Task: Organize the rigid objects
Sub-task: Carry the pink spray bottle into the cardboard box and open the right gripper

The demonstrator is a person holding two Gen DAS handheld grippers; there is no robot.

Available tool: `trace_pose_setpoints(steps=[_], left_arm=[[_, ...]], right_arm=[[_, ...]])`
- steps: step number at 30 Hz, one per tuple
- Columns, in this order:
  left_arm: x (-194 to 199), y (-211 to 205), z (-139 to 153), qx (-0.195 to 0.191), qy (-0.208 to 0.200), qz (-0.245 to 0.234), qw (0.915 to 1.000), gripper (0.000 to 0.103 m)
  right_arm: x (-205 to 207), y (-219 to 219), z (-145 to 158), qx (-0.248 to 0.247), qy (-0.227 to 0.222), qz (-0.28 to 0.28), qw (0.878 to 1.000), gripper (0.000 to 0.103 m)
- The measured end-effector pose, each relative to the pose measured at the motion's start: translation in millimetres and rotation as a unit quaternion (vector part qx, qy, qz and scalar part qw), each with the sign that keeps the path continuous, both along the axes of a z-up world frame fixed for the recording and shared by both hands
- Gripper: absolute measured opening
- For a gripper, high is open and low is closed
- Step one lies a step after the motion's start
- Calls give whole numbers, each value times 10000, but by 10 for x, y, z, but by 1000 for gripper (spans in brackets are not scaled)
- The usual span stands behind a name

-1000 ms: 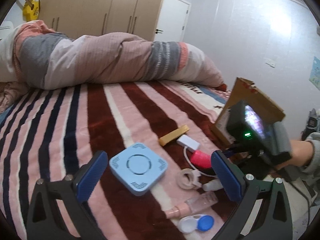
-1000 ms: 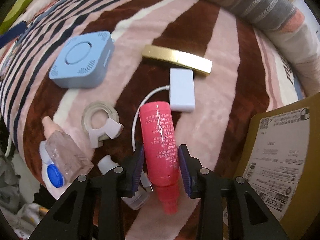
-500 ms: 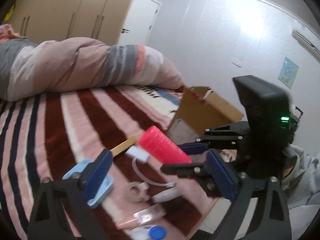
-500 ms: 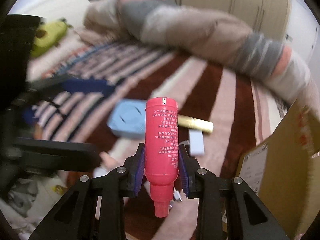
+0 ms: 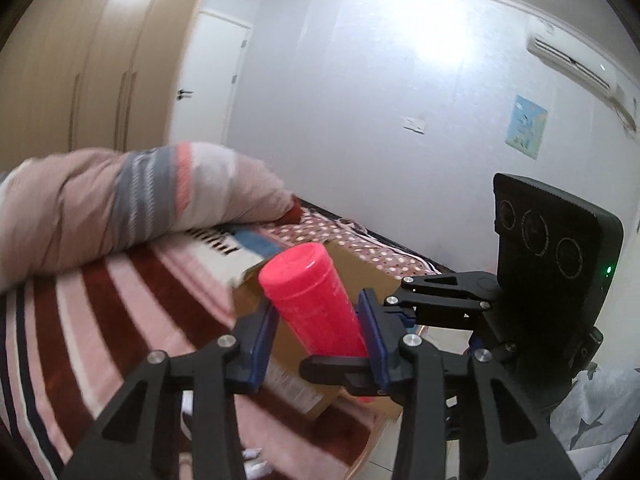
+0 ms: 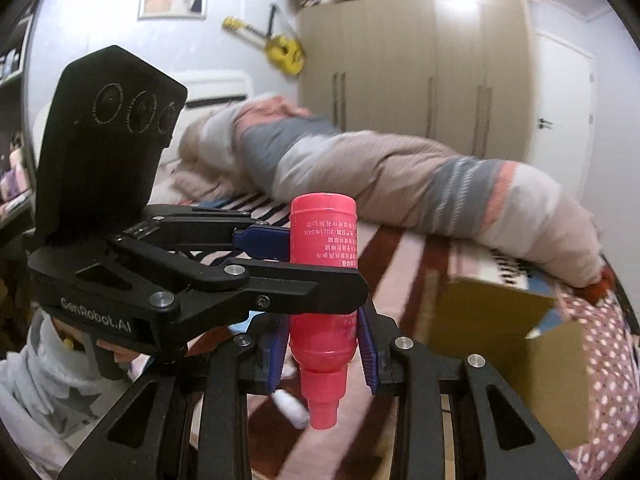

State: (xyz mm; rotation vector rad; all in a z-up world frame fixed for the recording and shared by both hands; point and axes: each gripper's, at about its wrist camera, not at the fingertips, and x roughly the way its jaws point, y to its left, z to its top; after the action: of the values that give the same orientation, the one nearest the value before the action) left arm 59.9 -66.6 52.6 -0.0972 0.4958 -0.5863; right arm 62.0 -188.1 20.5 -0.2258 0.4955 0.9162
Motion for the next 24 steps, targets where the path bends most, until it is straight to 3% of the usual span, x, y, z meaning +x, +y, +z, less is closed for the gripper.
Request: trace_pose_setpoints(steps=[7, 16, 19, 20, 21, 24], left_arm=[[381, -556, 16, 371, 151, -360, 9985, 36], [789, -812, -438, 991, 751, -306, 9918, 39], [811, -827, -508, 1218, 734, -91, 9898, 47], [798, -818, -509, 1245, 723, -27, 9896, 54], [792, -789, -502, 1218, 704, 48, 9900, 62], [757, -662, -439, 1051, 588, 188, 9925, 73]], right_arm=[[241, -589, 62, 289, 204, -504, 9981, 27], [709, -738, -400, 70, 1027, -776, 9916, 27], [783, -735, -525, -3, 1246, -743, 9894, 27], [794, -718, -559, -80, 1316, -779, 9882, 27], [814, -705, -581, -134, 1352, -801, 9875, 28], [904, -694, -617, -167, 1403, -880, 9860, 30]])
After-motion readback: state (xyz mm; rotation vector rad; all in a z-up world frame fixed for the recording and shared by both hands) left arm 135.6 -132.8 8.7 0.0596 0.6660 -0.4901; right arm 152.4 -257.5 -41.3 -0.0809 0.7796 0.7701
